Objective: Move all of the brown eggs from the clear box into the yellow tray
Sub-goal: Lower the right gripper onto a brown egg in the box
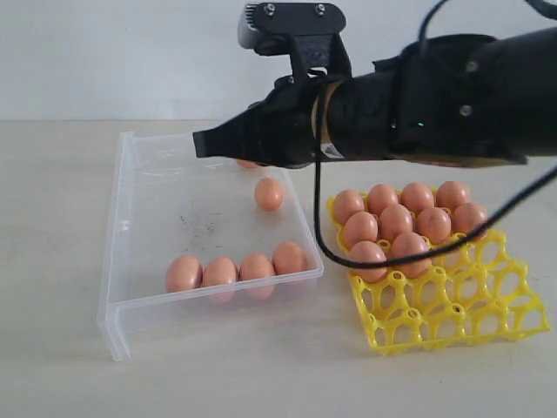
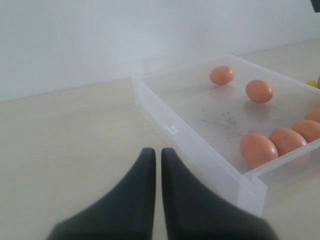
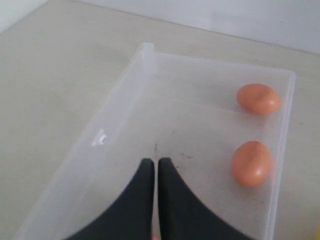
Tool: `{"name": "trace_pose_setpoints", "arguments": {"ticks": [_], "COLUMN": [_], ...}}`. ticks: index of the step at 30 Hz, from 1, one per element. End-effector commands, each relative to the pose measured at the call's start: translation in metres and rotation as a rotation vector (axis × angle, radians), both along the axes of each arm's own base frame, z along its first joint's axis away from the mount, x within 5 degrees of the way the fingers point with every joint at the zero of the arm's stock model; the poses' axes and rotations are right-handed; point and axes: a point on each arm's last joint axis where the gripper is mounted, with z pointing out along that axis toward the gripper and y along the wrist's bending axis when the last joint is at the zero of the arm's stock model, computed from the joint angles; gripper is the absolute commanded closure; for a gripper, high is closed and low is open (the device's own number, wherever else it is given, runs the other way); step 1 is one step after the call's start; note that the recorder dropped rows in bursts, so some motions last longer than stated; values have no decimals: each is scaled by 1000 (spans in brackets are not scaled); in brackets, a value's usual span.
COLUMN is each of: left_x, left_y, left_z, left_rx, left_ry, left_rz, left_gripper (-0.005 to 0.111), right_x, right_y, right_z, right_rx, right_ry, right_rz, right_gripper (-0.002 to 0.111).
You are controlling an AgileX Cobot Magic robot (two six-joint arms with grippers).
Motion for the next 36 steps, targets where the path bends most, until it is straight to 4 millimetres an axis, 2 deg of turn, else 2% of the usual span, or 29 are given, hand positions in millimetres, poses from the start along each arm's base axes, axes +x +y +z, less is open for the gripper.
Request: {"name": "trace_pose_setpoints", "arguments": {"ticks": [1, 4, 6, 8, 12, 14, 22, 28, 36], "left_x": [0, 0, 0, 0, 0, 0, 0, 0, 0], "left_y": [0, 0, 0, 0, 0, 0, 0, 0, 0], "left_z": [-1, -1, -1, -1, -1, -1, -1, -1, -1], "left_rx": [2, 2, 2, 2, 2, 2, 2, 2, 2], "left_ry": [-2, -2, -2, -2, -2, -2, -2, -2, -2], "left_rz": [-5, -5, -5, -5, -5, -5, -5, -5, -5], "left_gripper": [103, 103, 103, 103, 103, 103, 103, 103, 103], "right_x": [36, 54, 68, 80, 104, 113, 140, 153, 165], "right_y": [8, 13, 17, 16, 15, 15, 32, 29, 31], "right_z": [-11, -18, -23, -28, -37, -42, -70, -77, -91], "right_rx": [-139, -260, -287, -280, -179, -168, -209, -315, -307], "right_ry": [38, 126, 249, 370, 634, 704, 739, 701, 635], "right_rz": [-204, -244, -223, -190, -98, -93, -80, -120, -155], "right_gripper": [108, 106, 101, 92, 62, 57, 57, 57, 57]}}
